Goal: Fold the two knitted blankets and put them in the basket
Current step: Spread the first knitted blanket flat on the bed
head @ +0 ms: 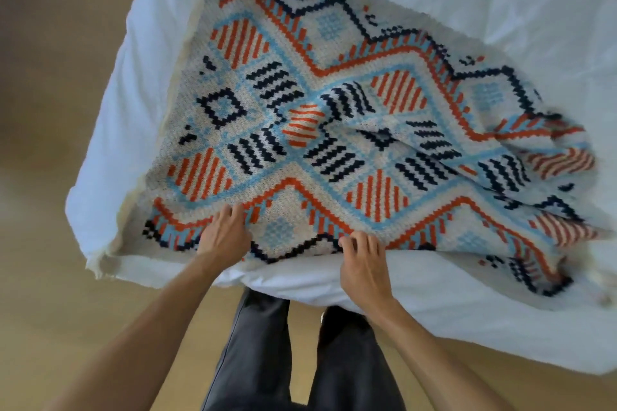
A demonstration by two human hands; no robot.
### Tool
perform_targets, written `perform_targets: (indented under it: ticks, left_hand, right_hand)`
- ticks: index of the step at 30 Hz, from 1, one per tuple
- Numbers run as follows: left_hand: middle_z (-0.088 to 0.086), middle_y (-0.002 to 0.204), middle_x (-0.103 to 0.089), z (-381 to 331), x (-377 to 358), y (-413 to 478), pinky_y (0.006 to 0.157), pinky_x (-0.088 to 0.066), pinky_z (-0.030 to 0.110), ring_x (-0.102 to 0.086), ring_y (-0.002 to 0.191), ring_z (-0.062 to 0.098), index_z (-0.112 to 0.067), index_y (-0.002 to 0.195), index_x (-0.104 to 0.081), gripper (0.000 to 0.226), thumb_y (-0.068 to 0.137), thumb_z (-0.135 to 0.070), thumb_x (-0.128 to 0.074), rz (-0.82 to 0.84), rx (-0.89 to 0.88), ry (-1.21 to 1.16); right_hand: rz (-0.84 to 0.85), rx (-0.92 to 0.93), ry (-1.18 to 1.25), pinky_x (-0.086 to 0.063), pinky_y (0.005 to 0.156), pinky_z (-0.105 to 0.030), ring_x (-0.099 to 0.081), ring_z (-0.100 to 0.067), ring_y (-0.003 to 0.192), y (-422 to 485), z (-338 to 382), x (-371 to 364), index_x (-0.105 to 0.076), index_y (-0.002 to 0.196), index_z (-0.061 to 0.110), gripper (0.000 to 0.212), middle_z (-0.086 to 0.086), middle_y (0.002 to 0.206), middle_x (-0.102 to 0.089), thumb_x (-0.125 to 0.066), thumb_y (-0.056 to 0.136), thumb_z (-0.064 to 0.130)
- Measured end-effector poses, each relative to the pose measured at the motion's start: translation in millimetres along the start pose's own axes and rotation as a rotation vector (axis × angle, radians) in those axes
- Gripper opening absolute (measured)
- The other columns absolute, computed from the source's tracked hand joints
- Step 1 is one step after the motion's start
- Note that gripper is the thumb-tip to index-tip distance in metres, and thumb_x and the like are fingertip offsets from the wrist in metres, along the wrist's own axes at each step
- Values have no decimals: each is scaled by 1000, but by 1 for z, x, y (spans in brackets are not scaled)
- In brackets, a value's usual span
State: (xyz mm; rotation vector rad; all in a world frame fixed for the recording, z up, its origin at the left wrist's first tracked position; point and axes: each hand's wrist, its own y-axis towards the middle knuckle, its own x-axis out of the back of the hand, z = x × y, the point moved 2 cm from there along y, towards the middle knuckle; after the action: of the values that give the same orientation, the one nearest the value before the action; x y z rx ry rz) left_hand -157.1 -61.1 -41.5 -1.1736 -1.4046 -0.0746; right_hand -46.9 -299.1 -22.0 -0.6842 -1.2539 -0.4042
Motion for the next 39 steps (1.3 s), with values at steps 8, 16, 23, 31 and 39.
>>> perform_targets:
  ticks: [8, 16, 23, 31, 39]
  left_hand:
    - [8, 121, -38, -143, -74, -22, 92, -36, 40, -38, 112, 30, -15, 126, -34, 53, 85, -43, -55, 48, -184, 196]
    - [14, 85, -50, -162, -27, 12, 46, -29, 31, -41, 56, 23, -8, 115, -37, 30, 88, 2, -42, -205, -6, 56]
    - [16, 110, -52, -165, -43, 36, 67, -38, 33, -50, 100, 31, -4, 118, -46, 31, 88, -4, -52, -182, -112, 145]
    - [13, 122, -40, -154, -65, 8, 90, -38, 40, -39, 110, 32, -10, 121, -41, 53, 77, -32, -63, -6, -223, 301]
    - [11, 126, -43, -153, -98, -31, 93, -35, 38, -43, 111, 29, -15, 130, -39, 41, 89, -9, -47, 97, -346, 498]
  right_hand:
    - [85, -195, 9, -47, 82, -46, -54, -38, 96, -34, -113, -1, -54, 128, 12, 57, -19, 109, -55, -66, 73, 4]
    - [145, -163, -31, -36, 98, -43, -41, -33, 121, 20, -152, 6, -43, 130, 9, 43, -13, 132, -46, -53, 89, 8]
    - [125, -195, -9, -43, 85, -43, -52, -36, 105, 26, -157, -4, -55, 111, -2, 25, -20, 110, -57, -47, 88, -6]
    - [34, -115, 59, -50, 62, -40, -63, -33, 73, -30, -159, 6, -63, 93, -3, 21, -18, 79, -65, -59, 74, -10]
    - [151, -216, -48, -48, 63, -40, -60, -31, 71, -102, -161, -10, -65, 85, 1, 13, -14, 78, -65, -55, 80, 7]
